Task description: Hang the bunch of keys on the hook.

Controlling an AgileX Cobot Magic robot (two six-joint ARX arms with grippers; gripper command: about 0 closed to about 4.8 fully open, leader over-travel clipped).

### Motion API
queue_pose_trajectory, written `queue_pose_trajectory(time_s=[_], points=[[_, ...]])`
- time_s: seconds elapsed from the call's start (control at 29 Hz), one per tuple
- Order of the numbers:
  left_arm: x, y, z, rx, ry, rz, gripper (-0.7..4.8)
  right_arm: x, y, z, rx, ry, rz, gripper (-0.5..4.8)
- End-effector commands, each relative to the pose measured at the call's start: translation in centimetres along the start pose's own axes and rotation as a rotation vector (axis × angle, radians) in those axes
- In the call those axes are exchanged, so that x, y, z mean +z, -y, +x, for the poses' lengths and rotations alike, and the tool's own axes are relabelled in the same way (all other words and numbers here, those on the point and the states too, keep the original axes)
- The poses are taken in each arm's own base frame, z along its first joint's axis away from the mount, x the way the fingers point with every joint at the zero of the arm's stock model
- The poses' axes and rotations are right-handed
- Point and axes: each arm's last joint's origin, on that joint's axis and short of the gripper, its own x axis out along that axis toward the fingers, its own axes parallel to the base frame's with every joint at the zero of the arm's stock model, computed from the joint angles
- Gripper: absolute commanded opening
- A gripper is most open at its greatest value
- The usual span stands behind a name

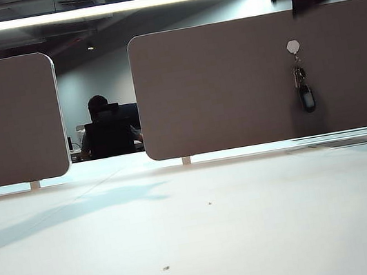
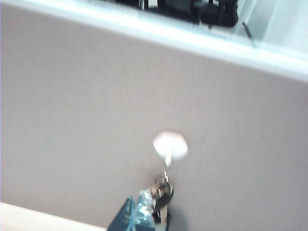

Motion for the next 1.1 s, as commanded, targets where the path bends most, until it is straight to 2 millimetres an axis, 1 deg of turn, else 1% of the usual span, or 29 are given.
queue_pose_trajectory(time_s=[0.03, 0.07, 0.17, 0.24, 0.31, 0.34, 0.45, 0.55, 0.62, 0.76, 0.9, 0.93, 0.96, 1.03, 1.1], points=[[1.5, 0.1, -6.0, 0.075, -0.011, -0.007, -0.05, 4.7, -0.7, -4.7, 0.012, 0.098, -0.009, -0.05], [1.9, 0.2, -8.2, 0.102, -0.002, -0.004, -0.05, 5.5, -0.9, -5.7, 0.02, 0.109, -0.011, -0.05], [2.5, 0.7, -13.4, 0.127, 0.057, 0.0, -0.06, 7.6, -1.9, -8.6, 0.055, 0.142, -0.017, -0.05], [2.4, 1.0, -16.8, 0.133, 0.115, -0.001, -0.05, 8.9, -2.4, -10.6, 0.065, 0.168, -0.021, -0.05], [2.0, 1.2, -19.8, 0.162, 0.16, -0.007, -0.05, 9.8, -2.8, -12.5, 0.073, 0.193, -0.025, -0.05], [1.5, 1.3, -21.5, 0.186, 0.184, -0.017, -0.05, 10.2, -3.2, -13.7, 0.082, 0.205, -0.027, -0.05], [-0.3, 1.7, -25.6, 0.24, 0.246, -0.055, -0.05, 10.8, -3.9, -16.6, 0.098, 0.219, -0.031, -0.05], [-2.7, 2.0, -28.6, 0.284, 0.286, -0.082, -0.05, 10.4, -4.2, -19.5, 0.106, 0.213, -0.038, -0.05], [-4.6, 2.1, -30.1, 0.313, 0.3, -0.086, -0.05, 9.9, -4.3, -21.1, 0.11, 0.202, -0.038, -0.05], [-8.4, 2.4, -31.6, 0.323, 0.301, -0.088, -0.05, 8.1, -4.6, -25.0, 0.117, 0.18, -0.053, -0.05], [-11.2, 2.7, -31.6, 0.298, 0.297, -0.085, -0.06, 5.9, -4.9, -29.0, 0.123, 0.205, -0.047, -0.05], [-12.0, 2.7, -31.3, 0.277, 0.293, -0.087, -0.05, 4.9, -5.1, -30.6, 0.143, 0.211, -0.026, -0.05], [-12.6, 2.8, -30.4, 0.243, 0.285, -0.101, -0.05, 3.9, -5.4, -31.6, 0.178, 0.204, -0.022, -0.05], [-14.1, 2.9, -28.3, 0.156, 0.24, -0.108, -0.05, 1.0, -6.0, -33.8, 0.227, 0.188, 0.019, -0.05], [-15.2, 2.9, -26.9, 0.108, 0.198, -0.106, -0.05, -0.7, -6.3, -34.8, 0.247, 0.186, 0.071, -0.05]])
